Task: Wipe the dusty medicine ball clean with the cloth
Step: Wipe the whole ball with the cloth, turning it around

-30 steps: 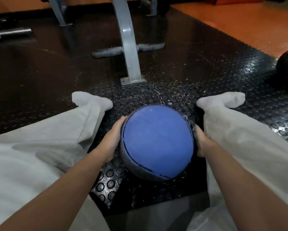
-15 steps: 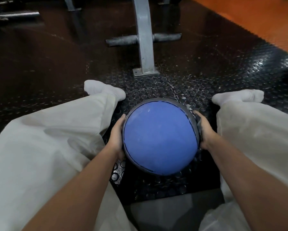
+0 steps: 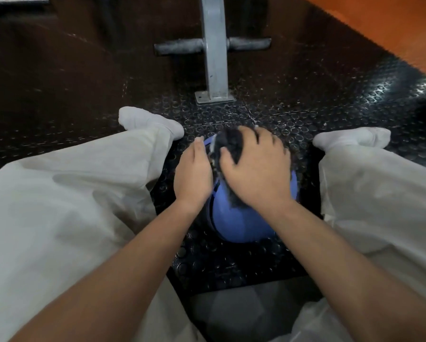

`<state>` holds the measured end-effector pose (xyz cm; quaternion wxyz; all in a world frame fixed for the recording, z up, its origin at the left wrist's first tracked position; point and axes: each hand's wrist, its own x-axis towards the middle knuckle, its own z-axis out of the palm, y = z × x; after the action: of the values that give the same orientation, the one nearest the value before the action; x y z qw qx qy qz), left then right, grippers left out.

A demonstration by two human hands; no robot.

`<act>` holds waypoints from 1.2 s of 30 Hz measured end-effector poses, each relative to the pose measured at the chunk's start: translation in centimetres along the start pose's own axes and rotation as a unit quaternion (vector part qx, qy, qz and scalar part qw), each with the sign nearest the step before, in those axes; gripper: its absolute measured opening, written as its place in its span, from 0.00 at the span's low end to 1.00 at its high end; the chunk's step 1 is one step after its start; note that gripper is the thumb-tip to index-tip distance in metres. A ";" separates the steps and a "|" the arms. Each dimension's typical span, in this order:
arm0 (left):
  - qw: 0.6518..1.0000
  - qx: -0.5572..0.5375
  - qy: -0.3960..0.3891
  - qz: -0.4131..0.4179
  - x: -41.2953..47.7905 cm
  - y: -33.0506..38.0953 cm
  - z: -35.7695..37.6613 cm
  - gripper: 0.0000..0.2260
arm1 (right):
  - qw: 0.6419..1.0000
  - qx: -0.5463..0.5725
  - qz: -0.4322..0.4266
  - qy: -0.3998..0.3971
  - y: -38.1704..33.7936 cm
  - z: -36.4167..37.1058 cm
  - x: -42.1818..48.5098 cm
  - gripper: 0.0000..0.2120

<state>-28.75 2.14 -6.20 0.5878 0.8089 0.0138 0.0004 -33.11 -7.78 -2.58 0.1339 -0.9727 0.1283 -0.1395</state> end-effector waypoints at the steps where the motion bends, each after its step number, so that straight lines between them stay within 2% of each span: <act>1: 1.000 0.004 -0.007 0.023 0.3 -0.2 0.2 0.25 | 0.998 -0.042 -0.036 -0.003 -0.7 0.3 -0.2 0.30; 4: 0.998 0.010 -0.022 0.050 1.2 -1.2 0.3 0.15 | 0.993 -0.071 -0.096 -0.024 -1.1 0.5 0.0 0.30; 7: 0.999 -0.018 0.014 0.049 1.6 -1.9 0.9 0.13 | 0.993 -0.009 -0.109 -0.031 0.2 -0.3 1.3 0.23; 9: 0.998 0.026 0.026 0.055 1.5 -1.6 1.7 0.15 | 0.994 0.088 -0.030 -0.061 1.9 -0.4 4.3 0.16; 11: 0.994 0.077 0.036 0.069 1.1 -0.6 2.5 0.18 | 0.962 0.195 0.123 -0.147 3.9 -0.8 8.3 0.12; 13: 0.989 0.116 0.048 0.076 1.2 0.3 3.4 0.19 | 0.938 0.211 0.182 -0.204 5.2 -1.0 10.8 0.16; 15: 0.993 0.107 0.038 0.027 2.6 1.3 3.5 0.19 | 0.959 0.158 0.156 -0.177 4.7 -0.3 10.6 0.21; 17: 0.996 0.085 0.014 -0.003 4.3 1.5 2.9 0.19 | 0.993 0.056 0.073 -0.075 2.1 0.5 7.3 0.23; 18: 0.998 0.066 -0.002 -0.018 4.8 1.5 2.4 0.18 | 1.000 0.017 0.011 -0.015 0.7 0.7 5.3 0.23; 19: 0.998 0.044 -0.009 -0.042 5.1 1.3 2.1 0.16 | 0.999 0.001 -0.035 0.011 -0.2 0.7 3.9 0.24; 21: 0.998 0.024 0.006 -0.062 5.3 1.0 1.9 0.15 | 0.997 0.012 -0.074 -0.022 0.2 0.7 4.6 0.24; 22: 0.998 0.029 0.008 -0.055 5.4 0.8 2.0 0.15 | 0.996 0.044 -0.055 -0.051 1.4 0.7 5.9 0.23; 23: 0.998 0.045 0.005 -0.042 5.5 0.8 2.2 0.16 | 0.990 0.102 0.003 -0.097 3.0 0.7 7.7 0.22; 25: 0.996 0.073 0.002 -0.043 5.4 1.4 2.6 0.18 | 0.949 0.221 0.129 -0.185 6.0 0.4 10.7 0.21; 27: 0.996 0.068 0.016 -0.055 5.2 2.1 2.9 0.22 | 0.940 0.212 0.173 -0.204 7.1 0.6 11.2 0.23; 29: 0.996 0.065 0.027 -0.057 4.8 2.3 2.9 0.24 | 0.965 0.162 0.151 -0.139 5.7 1.0 9.2 0.25; 31: 0.998 0.040 0.021 -0.047 4.8 2.2 2.7 0.24 | 0.995 0.080 0.049 -0.043 3.4 0.5 6.3 0.27; 32: 0.999 0.021 0.015 -0.046 4.9 2.0 2.6 0.24 | 0.998 0.052 -0.012 -0.022 2.8 0.5 5.4 0.27; 34: 0.999 0.005 0.015 -0.047 4.7 1.5 2.4 0.22 | 0.994 0.068 -0.050 -0.067 3.4 0.3 6.5 0.26; 36: 0.998 0.006 0.039 -0.047 4.1 1.2 2.9 0.20 | 0.967 0.179 0.042 -0.178 5.2 0.5 10.0 0.19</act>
<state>-24.54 -0.87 -5.98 0.5811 0.8104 0.0741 0.0041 -24.81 -15.34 -2.18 0.3323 -0.9357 0.1164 0.0209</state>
